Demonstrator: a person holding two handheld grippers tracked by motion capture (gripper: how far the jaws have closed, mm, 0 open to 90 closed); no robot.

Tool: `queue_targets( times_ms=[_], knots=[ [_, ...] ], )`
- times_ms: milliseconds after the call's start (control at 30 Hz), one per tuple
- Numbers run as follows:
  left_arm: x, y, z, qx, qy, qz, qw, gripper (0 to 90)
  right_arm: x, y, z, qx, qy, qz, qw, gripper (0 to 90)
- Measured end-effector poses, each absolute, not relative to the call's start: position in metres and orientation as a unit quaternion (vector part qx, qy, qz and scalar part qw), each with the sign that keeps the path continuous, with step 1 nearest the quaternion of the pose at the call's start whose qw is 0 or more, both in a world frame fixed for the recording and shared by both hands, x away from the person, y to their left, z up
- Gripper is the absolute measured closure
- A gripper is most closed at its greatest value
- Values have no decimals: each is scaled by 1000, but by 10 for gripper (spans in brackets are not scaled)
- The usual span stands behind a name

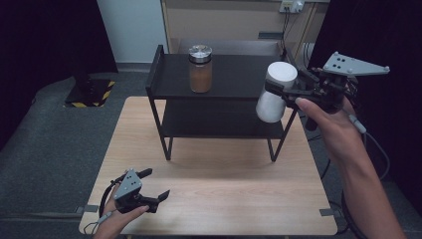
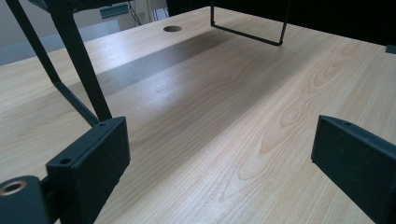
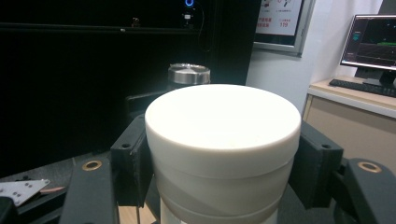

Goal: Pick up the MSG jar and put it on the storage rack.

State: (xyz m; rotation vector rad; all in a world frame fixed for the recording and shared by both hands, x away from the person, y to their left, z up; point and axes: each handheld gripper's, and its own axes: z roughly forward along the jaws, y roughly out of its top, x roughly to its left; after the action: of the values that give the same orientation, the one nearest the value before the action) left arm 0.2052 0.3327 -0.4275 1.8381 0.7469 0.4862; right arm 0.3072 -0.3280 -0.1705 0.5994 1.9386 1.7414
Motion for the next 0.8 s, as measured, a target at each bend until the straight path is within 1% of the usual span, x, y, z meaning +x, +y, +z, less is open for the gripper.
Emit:
queue_targets(
  times_ms=[467, 800],
  knots=[
    [207, 337, -430, 767, 316, 202, 520, 31, 333, -317, -162, 220, 703, 635, 233, 343],
    [207, 340, -430, 767, 318, 205, 518, 31, 344, -315, -160, 224, 700, 635, 237, 343]
  ],
)
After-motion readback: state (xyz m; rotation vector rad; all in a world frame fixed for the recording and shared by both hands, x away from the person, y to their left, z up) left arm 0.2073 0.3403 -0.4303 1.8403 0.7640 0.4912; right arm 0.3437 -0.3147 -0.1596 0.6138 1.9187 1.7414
